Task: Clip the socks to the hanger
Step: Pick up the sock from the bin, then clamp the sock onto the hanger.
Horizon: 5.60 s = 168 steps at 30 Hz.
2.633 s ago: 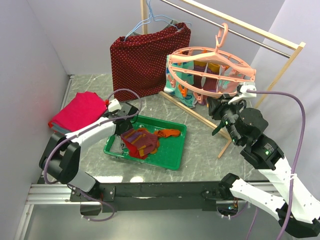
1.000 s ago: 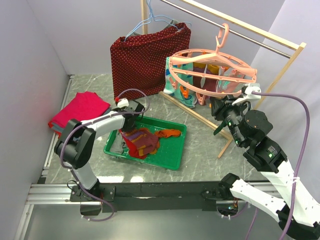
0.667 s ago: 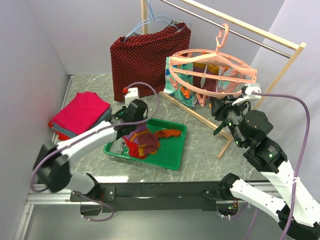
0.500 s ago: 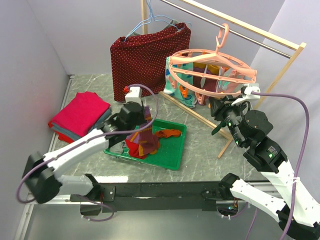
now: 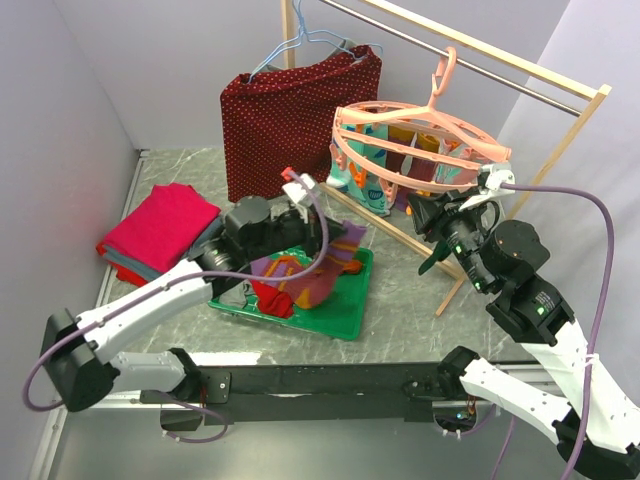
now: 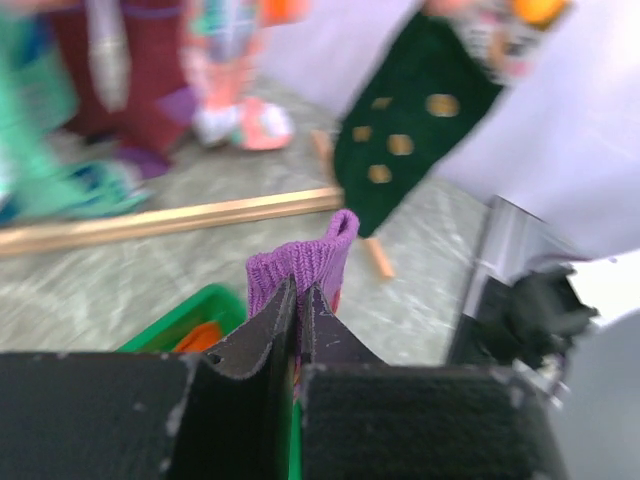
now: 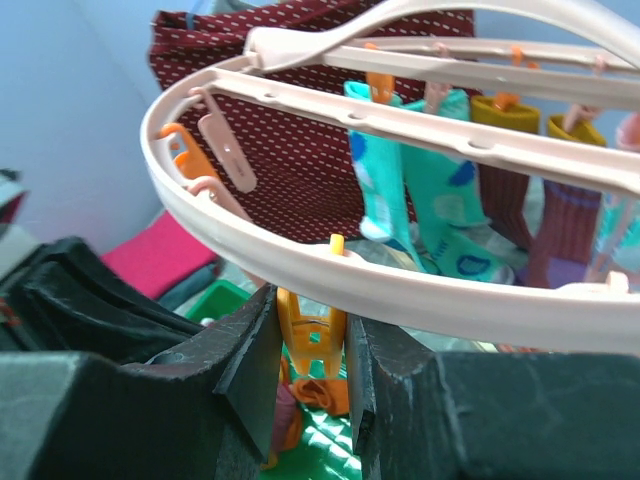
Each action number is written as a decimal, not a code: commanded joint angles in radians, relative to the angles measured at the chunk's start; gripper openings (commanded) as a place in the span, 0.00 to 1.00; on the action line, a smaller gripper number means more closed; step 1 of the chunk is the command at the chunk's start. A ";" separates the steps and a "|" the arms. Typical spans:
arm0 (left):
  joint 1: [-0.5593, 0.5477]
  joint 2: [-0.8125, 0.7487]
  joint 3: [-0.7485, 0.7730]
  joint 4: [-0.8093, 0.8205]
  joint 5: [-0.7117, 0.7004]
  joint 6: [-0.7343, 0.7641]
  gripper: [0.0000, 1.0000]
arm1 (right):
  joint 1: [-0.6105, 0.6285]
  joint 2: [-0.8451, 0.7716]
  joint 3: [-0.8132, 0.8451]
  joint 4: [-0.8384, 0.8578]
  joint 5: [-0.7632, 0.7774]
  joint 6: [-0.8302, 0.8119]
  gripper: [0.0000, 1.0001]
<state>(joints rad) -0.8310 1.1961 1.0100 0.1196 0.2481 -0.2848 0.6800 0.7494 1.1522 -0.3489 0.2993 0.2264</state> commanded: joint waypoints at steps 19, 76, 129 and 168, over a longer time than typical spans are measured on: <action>-0.034 0.246 0.303 0.219 0.358 -0.106 0.06 | -0.025 -0.001 -0.009 0.076 -0.146 -0.016 0.00; -0.043 0.303 0.382 0.264 0.349 -0.172 0.48 | -0.054 -0.059 -0.040 0.056 -0.137 -0.038 0.48; -0.049 0.418 0.374 0.483 0.326 -0.163 0.95 | -0.099 -0.119 -0.032 -0.038 0.058 -0.056 0.64; -0.163 0.388 0.424 0.290 -0.001 -0.025 0.15 | -0.097 -0.074 0.192 -0.329 -0.233 -0.058 0.64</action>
<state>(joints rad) -0.9569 1.6115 1.3762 0.4690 0.3645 -0.4007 0.5880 0.6380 1.3071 -0.6254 0.1368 0.1661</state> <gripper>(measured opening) 0.245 0.645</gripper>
